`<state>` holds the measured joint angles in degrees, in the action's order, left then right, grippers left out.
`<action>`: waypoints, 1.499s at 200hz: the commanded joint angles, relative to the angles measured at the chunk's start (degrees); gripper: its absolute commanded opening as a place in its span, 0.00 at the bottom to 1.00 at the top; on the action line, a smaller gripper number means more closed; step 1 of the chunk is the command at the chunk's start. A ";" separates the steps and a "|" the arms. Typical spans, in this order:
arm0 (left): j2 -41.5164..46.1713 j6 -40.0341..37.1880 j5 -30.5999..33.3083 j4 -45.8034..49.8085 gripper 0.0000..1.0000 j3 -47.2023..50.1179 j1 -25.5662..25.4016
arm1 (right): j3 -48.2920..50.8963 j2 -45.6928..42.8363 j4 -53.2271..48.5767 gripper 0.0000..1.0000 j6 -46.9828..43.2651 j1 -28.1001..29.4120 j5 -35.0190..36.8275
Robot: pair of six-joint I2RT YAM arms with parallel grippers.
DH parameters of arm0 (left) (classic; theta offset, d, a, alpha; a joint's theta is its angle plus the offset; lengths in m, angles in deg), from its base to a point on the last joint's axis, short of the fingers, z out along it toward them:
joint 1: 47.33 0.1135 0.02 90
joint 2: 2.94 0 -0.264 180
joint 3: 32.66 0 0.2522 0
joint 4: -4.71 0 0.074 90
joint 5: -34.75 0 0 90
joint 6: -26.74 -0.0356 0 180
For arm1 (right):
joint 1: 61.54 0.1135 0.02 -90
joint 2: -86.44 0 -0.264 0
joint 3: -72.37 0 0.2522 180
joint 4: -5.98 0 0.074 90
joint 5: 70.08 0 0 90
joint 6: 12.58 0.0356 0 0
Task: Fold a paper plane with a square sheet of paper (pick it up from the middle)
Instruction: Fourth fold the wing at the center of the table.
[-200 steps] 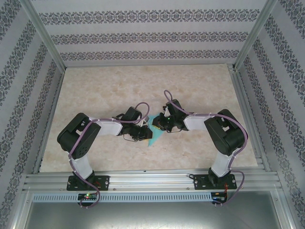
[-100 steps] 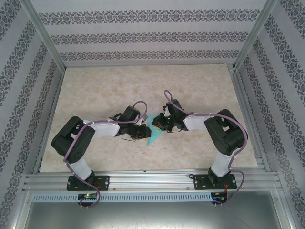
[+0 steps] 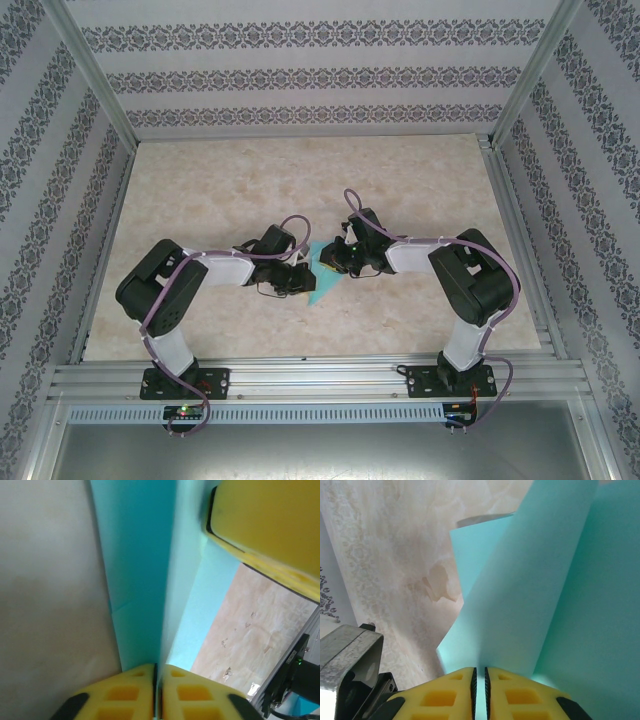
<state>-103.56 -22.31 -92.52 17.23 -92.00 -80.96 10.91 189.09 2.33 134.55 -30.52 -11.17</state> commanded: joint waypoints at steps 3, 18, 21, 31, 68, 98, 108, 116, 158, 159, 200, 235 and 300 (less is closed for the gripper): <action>-0.72 0.27 -0.82 -2.59 0.07 0.66 0.83 | -0.55 -0.57 -0.52 0.16 -0.01 0.37 0.23; -1.02 0.45 -1.88 -3.65 0.05 0.97 0.84 | 0.04 -1.89 -1.15 0.16 -0.38 0.24 0.75; -1.11 0.52 -2.18 -3.83 0.05 0.94 0.89 | 0.11 -2.17 -1.34 0.16 -0.42 0.19 0.93; -1.53 0.95 -3.06 -4.57 0.04 1.09 1.02 | 0.43 -3.32 -2.22 0.16 -0.91 0.18 1.40; -2.99 2.52 -5.21 -6.30 0.03 1.60 1.76 | 1.59 -6.40 -3.78 0.17 -2.11 0.09 1.86; -3.07 5.01 -5.68 -8.98 0.03 3.40 2.66 | 1.29 -5.67 -2.54 0.17 -2.20 0.59 -0.42; -3.29 5.75 -5.95 -9.48 0.03 3.57 2.82 | 1.09 -5.12 -1.96 0.17 -1.94 0.83 -0.88; -3.65 6.22 -6.14 -9.34 0.03 3.57 2.99 | 0.90 -4.62 -1.33 0.16 -1.80 0.95 -1.37; -3.93 6.89 -6.85 -9.19 0.03 3.46 3.15 | -0.58 -1.66 0.66 0.17 -0.57 1.23 -2.44; -3.95 6.88 -6.89 -9.12 0.03 3.43 3.14 | -0.56 -1.53 0.68 0.17 -0.55 1.23 -2.46; -3.93 5.90 -6.57 -7.85 0.06 3.83 3.11 | -1.51 0.96 2.15 0.16 0.37 1.14 -2.22; -3.10 4.60 -5.95 -6.04 0.11 3.84 3.11 | -1.31 1.71 2.10 0.16 0.58 1.05 -1.73; 1.22 4.97 -2.85 -5.14 0.19 3.67 3.05 | -1.43 2.24 2.13 0.16 0.49 1.05 -2.48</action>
<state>-104.93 -16.71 -98.75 9.08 -89.11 -78.60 10.69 190.27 3.42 134.59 -29.77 -12.73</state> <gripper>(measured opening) 0.180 0.164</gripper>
